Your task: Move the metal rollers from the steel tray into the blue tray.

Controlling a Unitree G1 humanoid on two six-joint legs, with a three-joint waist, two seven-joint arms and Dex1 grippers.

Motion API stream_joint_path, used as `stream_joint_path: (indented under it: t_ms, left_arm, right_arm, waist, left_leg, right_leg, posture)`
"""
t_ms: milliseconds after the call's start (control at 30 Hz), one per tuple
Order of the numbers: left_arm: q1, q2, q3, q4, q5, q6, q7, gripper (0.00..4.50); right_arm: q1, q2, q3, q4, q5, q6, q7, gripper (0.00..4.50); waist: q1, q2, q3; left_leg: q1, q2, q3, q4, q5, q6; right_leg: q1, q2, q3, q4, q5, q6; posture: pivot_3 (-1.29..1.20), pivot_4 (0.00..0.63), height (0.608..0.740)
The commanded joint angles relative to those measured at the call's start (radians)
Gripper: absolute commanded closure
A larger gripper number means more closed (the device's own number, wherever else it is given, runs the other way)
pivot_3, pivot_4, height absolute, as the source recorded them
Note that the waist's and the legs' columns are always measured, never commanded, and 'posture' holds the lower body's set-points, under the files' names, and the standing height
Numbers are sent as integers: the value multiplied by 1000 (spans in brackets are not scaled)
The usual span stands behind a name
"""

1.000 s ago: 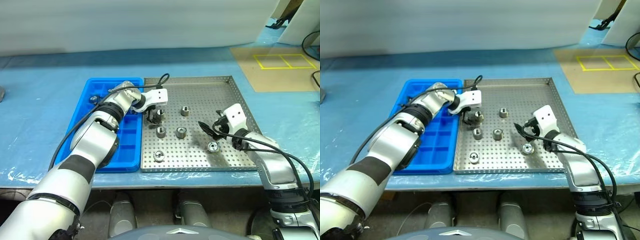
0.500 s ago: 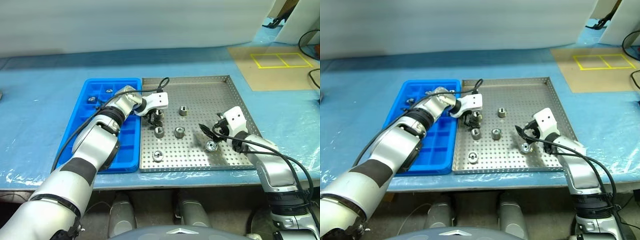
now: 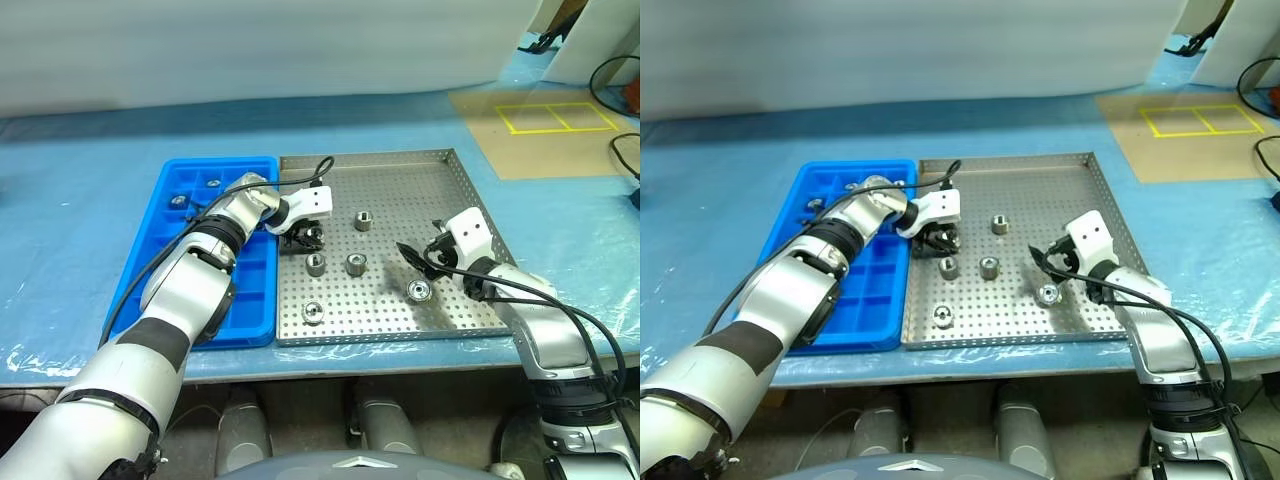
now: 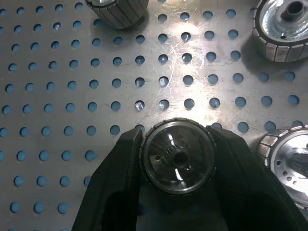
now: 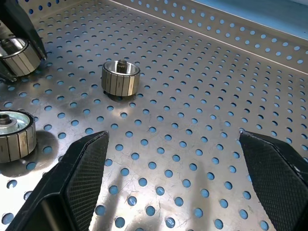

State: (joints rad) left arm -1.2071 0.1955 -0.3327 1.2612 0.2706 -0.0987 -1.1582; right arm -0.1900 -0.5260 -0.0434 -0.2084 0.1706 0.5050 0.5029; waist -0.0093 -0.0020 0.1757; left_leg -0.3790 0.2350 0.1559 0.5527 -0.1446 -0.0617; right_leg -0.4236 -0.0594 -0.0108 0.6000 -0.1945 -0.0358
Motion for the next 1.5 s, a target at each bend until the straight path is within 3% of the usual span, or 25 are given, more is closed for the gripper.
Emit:
stream_joint_path:
  t_ms: [33, 167, 300, 533, 767, 967, 1233, 1500]
  left_arm:
    - [-1, 28, 31, -22, -22, 0, -21, 2779]
    - [2, 48, 64, -41, -48, -9, -32, 2779]
    - [-1, 86, 153, -143, -164, 17, -166, 2779]
    - [144, 256, 240, -547, -320, 229, -307, 2779]
    - [390, 452, 355, -995, -421, 469, -200, 2779]
    - [644, 537, 506, -1287, -492, 660, -12, 2779]
    - [971, 506, 734, -1548, -557, 814, 263, 2779]
    - [984, 375, 679, -1564, -562, 793, 478, 2779]
  right_arm:
    - [-30, 0, 5, -4, -4, -25, 8, 0]
    - [-45, 1, 13, 9, -3, -30, 15, 0]
    - [-71, 6, 24, 3, 14, -25, 41, 0]
    - [-211, 8, 80, -47, 116, 19, 198, 0]
    - [-479, 98, 243, 135, 107, -70, 389, 0]
    - [-610, 231, 342, 349, 65, -200, 491, 0]
    - [-712, 372, 374, 570, 26, -325, 563, 0]
    - [-721, 384, 366, 641, 3, -365, 597, 0]
  waist:
    - [-1, 0, 0]
    - [-2, 0, 0]
    - [-1, 0, 0]
    - [-2, 1, 1]
    - [22, 3, 2]
    - [63, 3, 2]
    - [125, 3, 2]
    - [185, 2, 2]
  left_leg:
    - [0, 0, 0, -1, 0, 0]
    - [-1, 0, 0, -3, 0, 0]
    - [-1, 0, 0, -7, 0, 0]
    - [0, 2, 3, -11, -1, 1]
    - [1, 4, 6, -11, 0, -1]
    - [-1, 5, 6, -12, 0, -2]
    - [-10, 5, 0, -12, 2, -4]
    - [-7, 5, -6, -11, 4, -9]
  right_leg:
    - [0, 0, 0, -1, 1, -2]
    - [0, 0, 0, -3, 2, -3]
    - [0, 0, -1, -8, 2, -4]
    - [0, 1, -1, -11, 2, -4]
    - [-1, 1, -2, -8, 3, -5]
    - [-4, 0, -4, -7, 3, -6]
    - [-11, 0, -11, -2, 0, -9]
    - [-10, -1, -12, 8, -2, -10]
  posture:
    - [-391, 150, 740]
    - [-376, 150, 740]
    - [-352, 150, 740]
    - [-254, 150, 740]
    - [-30, 150, 740]
    - [153, 150, 740]
    - [324, 150, 740]
    - [366, 150, 740]
